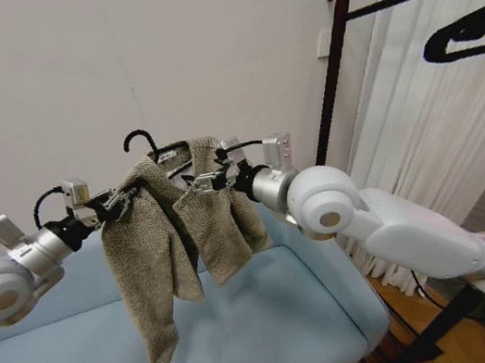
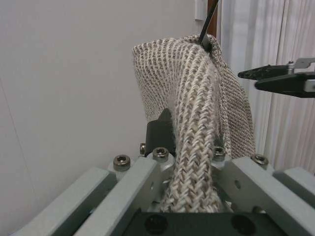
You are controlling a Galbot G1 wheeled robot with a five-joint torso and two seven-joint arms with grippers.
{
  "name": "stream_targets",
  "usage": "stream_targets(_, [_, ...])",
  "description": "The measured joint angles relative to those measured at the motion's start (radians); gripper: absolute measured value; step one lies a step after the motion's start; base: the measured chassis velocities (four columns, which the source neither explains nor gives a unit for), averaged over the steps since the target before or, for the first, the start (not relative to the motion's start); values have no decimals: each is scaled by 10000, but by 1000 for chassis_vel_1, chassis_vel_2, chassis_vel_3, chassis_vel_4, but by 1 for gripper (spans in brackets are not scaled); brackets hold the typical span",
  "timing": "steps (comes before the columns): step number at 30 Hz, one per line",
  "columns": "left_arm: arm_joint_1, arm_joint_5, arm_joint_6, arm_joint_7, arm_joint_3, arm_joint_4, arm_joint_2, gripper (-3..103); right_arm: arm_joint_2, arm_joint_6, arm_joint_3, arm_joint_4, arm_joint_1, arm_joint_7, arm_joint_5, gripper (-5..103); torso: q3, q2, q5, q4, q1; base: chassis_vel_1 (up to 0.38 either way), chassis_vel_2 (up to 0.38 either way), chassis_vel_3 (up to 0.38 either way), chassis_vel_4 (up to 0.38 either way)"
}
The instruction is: Pick up the clothes from the sofa and hang them on the clothes hanger.
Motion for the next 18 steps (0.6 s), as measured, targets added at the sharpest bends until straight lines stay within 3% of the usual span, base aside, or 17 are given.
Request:
stream_targets(7, [47,9,0,-24,-2,-110,-25,5,410,-37,-3,-680,-10,307,-4,96,0,0,0,2,-1,0,0,0,0])
stream_targets(12, [41,10,0,-5,-49,-159,-19,5,569,-127,-45,-1060,-136,334,-440,70,0,0,1,1,0,0,0,0,0])
stream_targets(14, [36,10,1,10,-56,-160,-20,5,578,-129,-61,-1084,-150,333,-511,70,0,0,1,1,0,0,0,0,0])
stream_targets(18, [34,13,5,59,-64,-196,-51,5,631,-132,-105,-1217,-176,291,-705,48,0,0,1,1,0,0,0,0,0])
